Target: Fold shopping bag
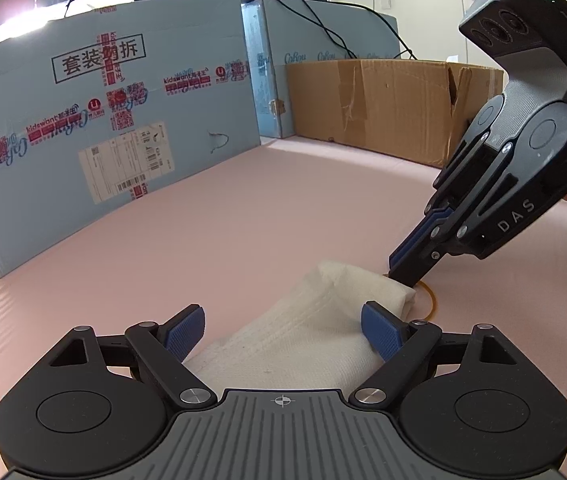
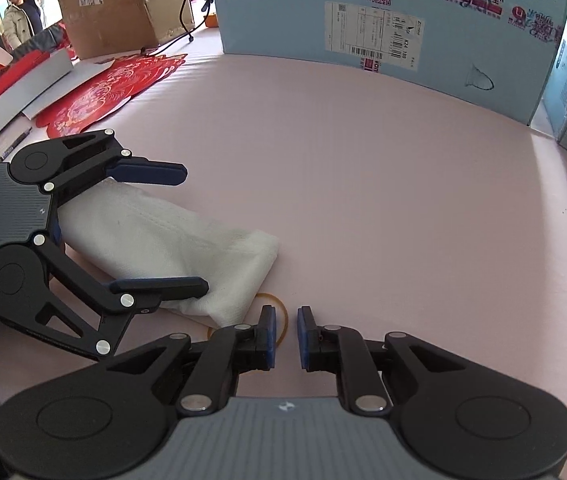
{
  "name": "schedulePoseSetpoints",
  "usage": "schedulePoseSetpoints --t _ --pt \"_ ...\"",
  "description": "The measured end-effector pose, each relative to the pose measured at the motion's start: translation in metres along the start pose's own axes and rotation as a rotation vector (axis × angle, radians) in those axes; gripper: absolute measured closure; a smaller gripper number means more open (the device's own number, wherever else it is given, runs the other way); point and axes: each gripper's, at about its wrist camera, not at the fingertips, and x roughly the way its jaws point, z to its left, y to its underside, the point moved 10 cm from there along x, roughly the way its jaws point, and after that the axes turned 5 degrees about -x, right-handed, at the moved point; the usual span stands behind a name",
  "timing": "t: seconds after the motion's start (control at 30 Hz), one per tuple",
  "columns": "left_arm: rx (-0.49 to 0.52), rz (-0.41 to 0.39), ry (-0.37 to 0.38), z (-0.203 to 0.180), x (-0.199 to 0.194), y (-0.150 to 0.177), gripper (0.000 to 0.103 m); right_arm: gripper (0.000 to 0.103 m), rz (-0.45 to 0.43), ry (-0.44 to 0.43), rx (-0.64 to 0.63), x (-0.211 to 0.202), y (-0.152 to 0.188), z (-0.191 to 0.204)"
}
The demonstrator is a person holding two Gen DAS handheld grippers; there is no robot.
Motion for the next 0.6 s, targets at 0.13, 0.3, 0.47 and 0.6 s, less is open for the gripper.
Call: schedulePoseSetpoints --t 0.13,0.3,0.47,0.6 --pt "-0.007 0.001 -0.001 0.000 0.000 0.000 0.015 0.102 -0.035 -0.226 0.299 0.004 0.004 -0.017" --pt "-0.011 0.002 0.000 -0.001 0.001 0.000 0.015 0.098 -0.060 -0.417 0.589 0.007 0.016 -0.038" --pt "-0.013 0.001 0.000 -0.002 0.000 0.000 0.015 0.093 -0.070 -0.465 0.625 0.006 0.024 -0.039" --pt "-0.012 0.001 -0.002 -0.001 0.000 0.000 0.015 0.089 -0.084 -0.536 0.688 0.013 0.023 -0.036"
